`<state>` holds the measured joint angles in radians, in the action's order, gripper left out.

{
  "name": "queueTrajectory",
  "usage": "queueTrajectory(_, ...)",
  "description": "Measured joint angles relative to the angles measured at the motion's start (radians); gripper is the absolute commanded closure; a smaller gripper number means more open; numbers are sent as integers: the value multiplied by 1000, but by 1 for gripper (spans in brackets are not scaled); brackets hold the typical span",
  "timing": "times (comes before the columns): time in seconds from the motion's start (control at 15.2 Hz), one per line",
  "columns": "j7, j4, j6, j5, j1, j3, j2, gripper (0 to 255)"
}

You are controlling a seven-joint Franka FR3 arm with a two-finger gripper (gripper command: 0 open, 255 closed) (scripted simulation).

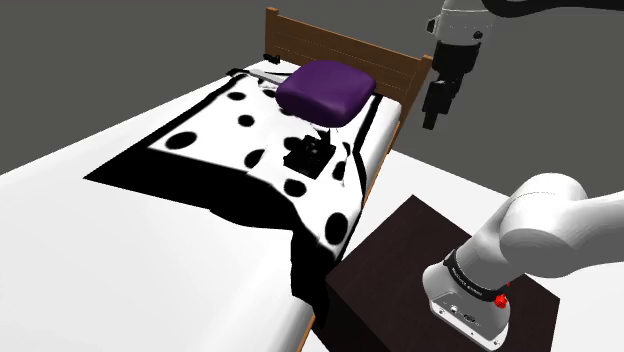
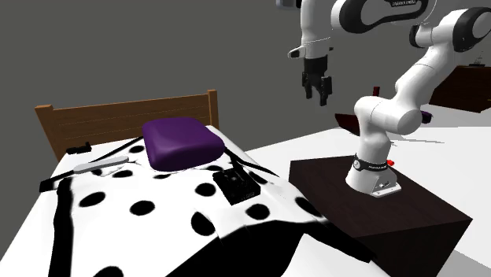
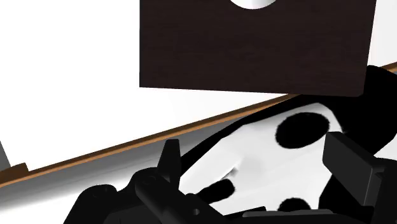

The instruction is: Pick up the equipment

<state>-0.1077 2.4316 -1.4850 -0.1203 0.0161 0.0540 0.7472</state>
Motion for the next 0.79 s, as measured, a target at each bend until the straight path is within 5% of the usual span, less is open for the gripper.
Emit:
queueTrajectory(0.2,65,9,-34,18,-6,-27,-23,0)
queueTrajectory(0.79,544,11,-294,93,-65,-204,-270,0)
